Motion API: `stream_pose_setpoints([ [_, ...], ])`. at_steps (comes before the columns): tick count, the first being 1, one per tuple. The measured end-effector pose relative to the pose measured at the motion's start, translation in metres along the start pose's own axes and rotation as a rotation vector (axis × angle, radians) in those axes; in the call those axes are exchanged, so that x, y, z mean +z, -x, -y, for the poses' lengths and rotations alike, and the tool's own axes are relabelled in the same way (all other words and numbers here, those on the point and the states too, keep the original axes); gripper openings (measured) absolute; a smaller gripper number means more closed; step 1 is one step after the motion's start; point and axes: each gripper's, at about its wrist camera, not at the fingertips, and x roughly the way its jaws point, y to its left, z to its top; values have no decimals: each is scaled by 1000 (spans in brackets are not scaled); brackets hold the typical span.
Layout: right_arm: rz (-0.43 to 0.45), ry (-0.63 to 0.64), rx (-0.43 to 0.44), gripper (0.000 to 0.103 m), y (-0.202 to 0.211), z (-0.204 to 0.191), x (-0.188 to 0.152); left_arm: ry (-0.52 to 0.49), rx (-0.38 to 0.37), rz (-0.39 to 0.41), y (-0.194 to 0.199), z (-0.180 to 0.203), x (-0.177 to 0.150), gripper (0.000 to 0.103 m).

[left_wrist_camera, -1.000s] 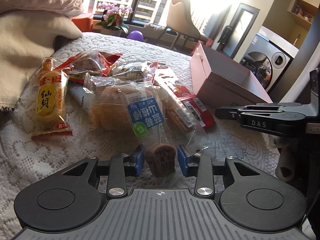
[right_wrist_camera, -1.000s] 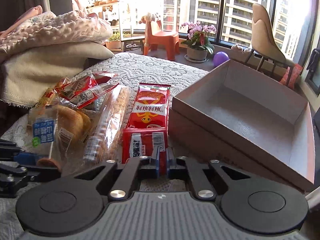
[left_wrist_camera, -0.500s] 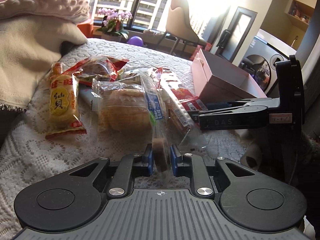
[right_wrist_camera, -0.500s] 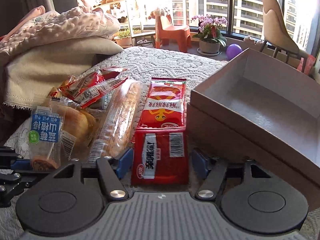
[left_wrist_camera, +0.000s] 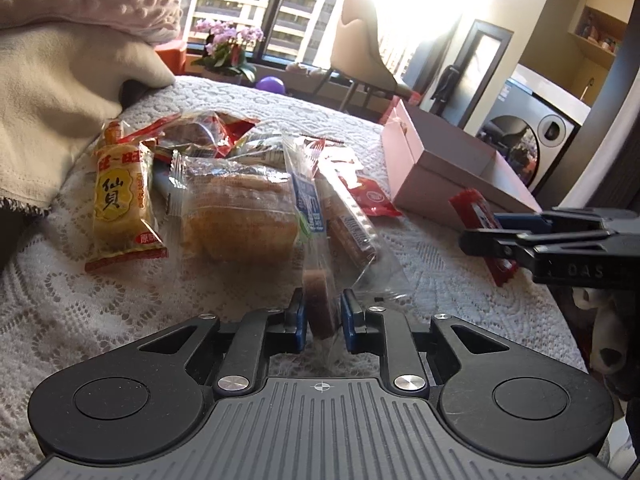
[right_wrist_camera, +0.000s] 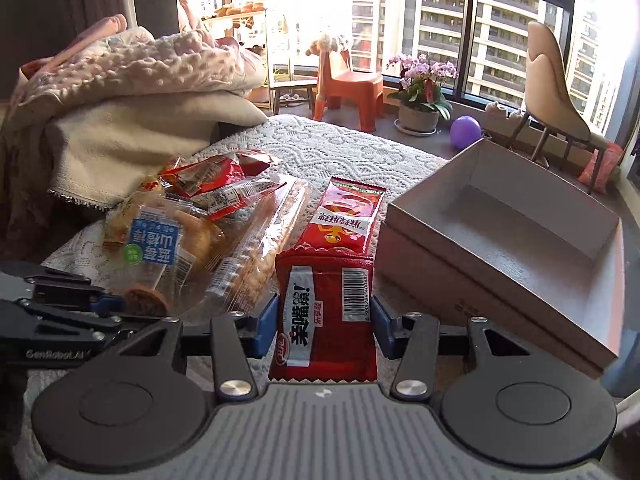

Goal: Organize snacks
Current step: 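Lift the blue-label bag with the left tool while the right lifts the red packet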

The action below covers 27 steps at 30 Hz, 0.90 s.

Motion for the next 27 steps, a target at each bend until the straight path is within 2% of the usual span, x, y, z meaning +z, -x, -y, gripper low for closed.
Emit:
stream_pose_setpoints([
  [7,9,-59,-131,51,42,29,-39,-31,13,70,22,12,9,15],
  [10,-8,-106,-126,51,49,39,-54,-71,6,79,29,24,13,15],
  [13,-16,-138,-119,51,51,44,-69,-100,18,45,23,34,15,15],
  [17,-29,-193,-103,51,44,50,-85,-98,107,25,11,30,10,16],
  [19,-21,-198,-123,52,39,47,-91,-105,109,42,15,28,8,18],
  [20,-12,-191,-143,55,35,44,-94,-115,112,53,19,28,8,18],
  [23,7,-205,-169,62,25,42,-100,-213,184,76,28,38,6,20],
  [24,28,-212,-172,67,23,41,-102,-239,196,63,27,41,5,21],
  [27,27,-185,-179,75,19,36,-101,-284,192,5,15,47,0,22],
])
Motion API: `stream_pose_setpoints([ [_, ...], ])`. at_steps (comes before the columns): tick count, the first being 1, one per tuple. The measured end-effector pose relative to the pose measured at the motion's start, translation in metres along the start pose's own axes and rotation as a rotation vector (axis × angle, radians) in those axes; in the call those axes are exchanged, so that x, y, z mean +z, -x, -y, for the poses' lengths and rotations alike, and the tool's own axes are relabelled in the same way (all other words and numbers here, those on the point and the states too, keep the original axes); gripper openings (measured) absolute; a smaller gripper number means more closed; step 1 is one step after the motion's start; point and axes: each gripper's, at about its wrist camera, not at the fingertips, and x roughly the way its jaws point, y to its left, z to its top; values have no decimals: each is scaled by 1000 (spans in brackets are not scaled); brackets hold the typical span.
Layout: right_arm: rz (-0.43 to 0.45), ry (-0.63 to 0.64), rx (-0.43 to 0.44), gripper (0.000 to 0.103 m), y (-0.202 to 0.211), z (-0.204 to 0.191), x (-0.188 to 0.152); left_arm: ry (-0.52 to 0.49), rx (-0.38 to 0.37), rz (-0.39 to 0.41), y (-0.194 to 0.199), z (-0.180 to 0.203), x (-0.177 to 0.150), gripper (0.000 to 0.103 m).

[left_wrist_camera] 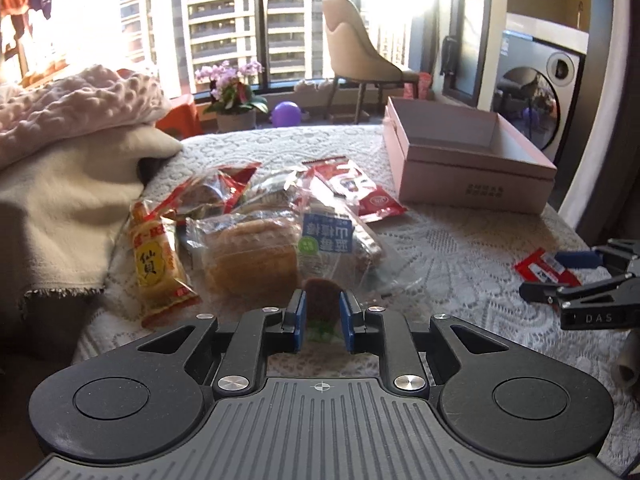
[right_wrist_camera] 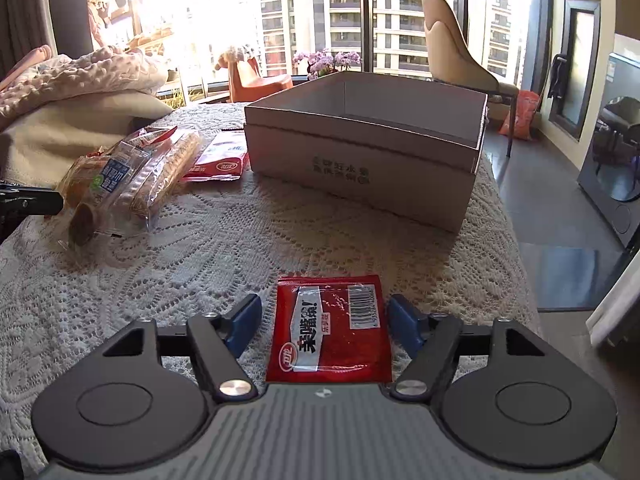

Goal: Organize snacks
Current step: 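Lift the blue-label bag with the left tool while the right lifts the red packet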

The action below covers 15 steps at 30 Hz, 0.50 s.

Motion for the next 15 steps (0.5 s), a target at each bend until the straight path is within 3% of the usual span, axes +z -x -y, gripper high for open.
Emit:
stream_pose_setpoints([
  [4,3,-5,-3,76,1,1,-1,-43,20,-50,-22,16,-6,26],
  [6,4,-4,-9,77,0,0,-1,-52,21,-35,-25,18,-6,27],
  [13,2,-3,-11,80,0,-1,-2,-97,-75,-39,-30,22,-4,53],
  [15,2,-3,-11,81,0,-1,-2,-89,-118,-23,-25,23,-5,53],
])
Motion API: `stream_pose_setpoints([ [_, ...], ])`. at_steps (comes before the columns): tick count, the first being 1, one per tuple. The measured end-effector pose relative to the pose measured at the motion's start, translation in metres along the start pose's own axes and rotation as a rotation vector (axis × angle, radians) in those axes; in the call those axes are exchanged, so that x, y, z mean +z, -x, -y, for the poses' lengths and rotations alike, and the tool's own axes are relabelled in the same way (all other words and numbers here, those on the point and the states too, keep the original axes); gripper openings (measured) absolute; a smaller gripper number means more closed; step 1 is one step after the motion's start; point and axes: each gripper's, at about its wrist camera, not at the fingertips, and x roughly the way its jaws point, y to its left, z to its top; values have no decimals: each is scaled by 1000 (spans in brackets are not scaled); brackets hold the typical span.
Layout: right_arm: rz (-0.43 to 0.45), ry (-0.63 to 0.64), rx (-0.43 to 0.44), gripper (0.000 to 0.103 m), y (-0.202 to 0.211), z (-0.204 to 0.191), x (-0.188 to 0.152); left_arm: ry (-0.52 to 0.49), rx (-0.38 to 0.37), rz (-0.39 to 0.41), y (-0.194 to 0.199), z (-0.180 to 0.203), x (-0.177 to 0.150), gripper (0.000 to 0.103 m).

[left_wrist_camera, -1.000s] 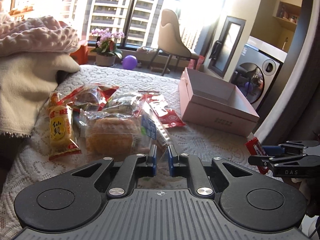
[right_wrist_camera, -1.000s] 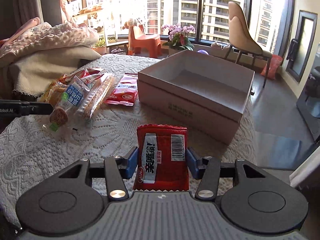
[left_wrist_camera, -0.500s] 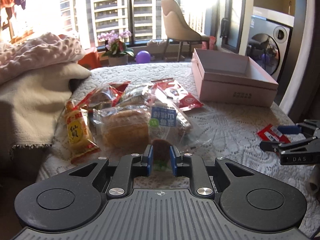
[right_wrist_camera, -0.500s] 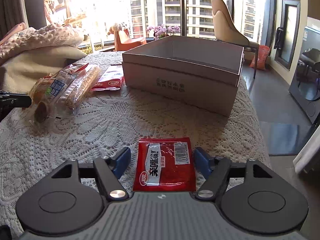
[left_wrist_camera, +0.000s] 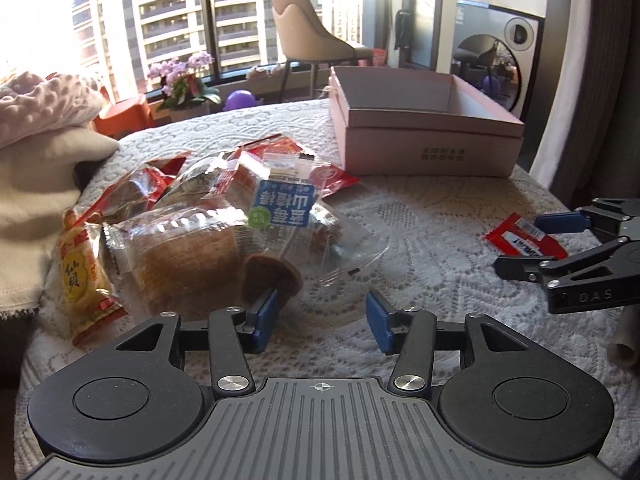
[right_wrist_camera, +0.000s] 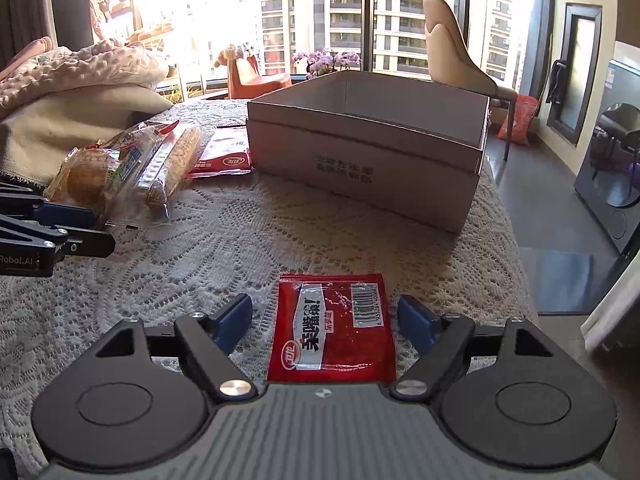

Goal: Organize snacks
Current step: 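Lift the blue-label bag with the left tool while the right lifts the red packet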

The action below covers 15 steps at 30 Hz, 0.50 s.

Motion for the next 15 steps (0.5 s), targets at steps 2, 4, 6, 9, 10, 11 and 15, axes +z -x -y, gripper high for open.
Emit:
stream_pose_setpoints([
  [2,0,1,-1,81,0,-1,0,21,-12,46,7,1,1,53],
  [4,-1,1,1,82,0,-1,0,26,32,69,10,-2,4,52],
  [6,-1,2,1,82,0,-1,0,24,78,58,8,-7,7,51],
  [9,-1,1,1,83,0,-1,0,22,101,19,1,-18,7,51],
  [10,-1,1,1,83,0,-1,0,15,101,8,-2,-20,7,51],
  [11,-1,1,1,83,0,-1,0,12,96,-2,-5,-22,7,51],
  [15,-1,1,1,83,0,-1,0,23,59,-37,-21,-29,8,51],
])
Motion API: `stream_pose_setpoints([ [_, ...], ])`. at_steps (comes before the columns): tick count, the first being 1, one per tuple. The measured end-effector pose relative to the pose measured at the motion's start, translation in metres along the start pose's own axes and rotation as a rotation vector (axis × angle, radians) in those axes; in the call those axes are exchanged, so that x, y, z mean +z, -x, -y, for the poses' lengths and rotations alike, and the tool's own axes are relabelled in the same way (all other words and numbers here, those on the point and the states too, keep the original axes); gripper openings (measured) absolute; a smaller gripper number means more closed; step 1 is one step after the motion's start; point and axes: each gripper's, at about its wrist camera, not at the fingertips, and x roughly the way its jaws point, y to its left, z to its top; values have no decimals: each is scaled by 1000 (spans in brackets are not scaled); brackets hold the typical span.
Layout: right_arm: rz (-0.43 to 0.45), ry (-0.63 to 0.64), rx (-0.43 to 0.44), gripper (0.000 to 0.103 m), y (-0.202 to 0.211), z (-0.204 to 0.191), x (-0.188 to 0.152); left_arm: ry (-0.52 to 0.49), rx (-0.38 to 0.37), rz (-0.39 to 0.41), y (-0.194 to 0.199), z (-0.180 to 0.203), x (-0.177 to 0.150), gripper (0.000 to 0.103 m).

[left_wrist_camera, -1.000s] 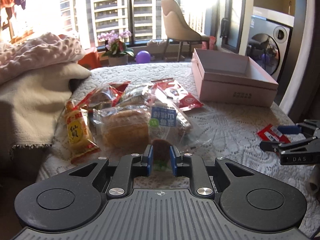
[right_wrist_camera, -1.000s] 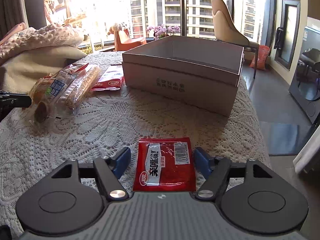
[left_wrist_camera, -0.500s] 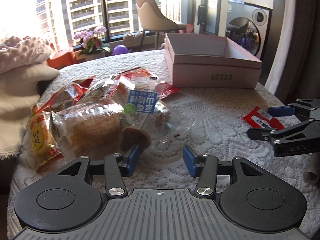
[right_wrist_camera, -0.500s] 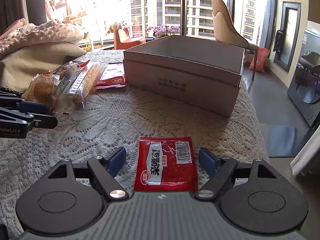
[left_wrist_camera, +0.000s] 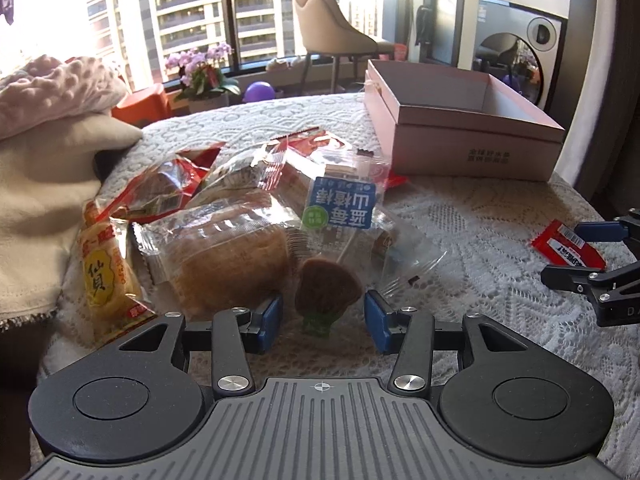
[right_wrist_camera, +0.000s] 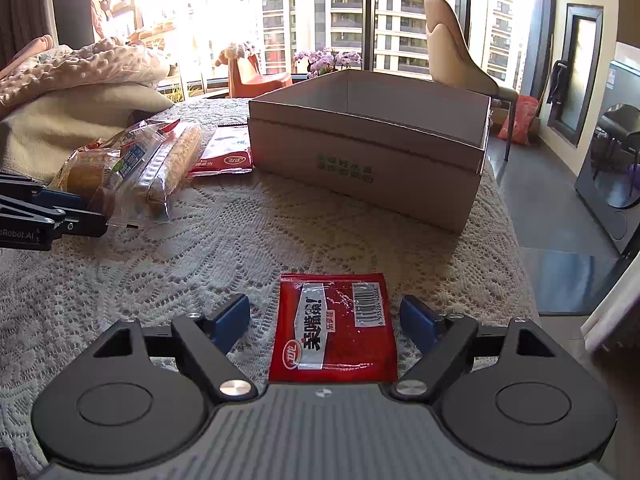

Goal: Organize snacks
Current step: 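Lift the blue-label bag with the left tool while the right lifts the red packet, then drop the blue-label bag into the pink box while the right drops the packet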

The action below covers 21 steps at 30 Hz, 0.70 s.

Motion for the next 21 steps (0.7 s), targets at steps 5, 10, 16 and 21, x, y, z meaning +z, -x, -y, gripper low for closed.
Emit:
stream_pose_setpoints([
  [5,1,0,0,83,0,0,0,-18,-13,18,-9,4,3,47],
  [10,20,4,-14,58,6,1,-1,-26,-28,73,15,5,3,24],
  [16,15,-23,10,57,10,5,0,-22,-47,94,33,8,4,21],
  [21,17,-9,12,59,9,4,-4,12,-80,54,16,6,5,32],
])
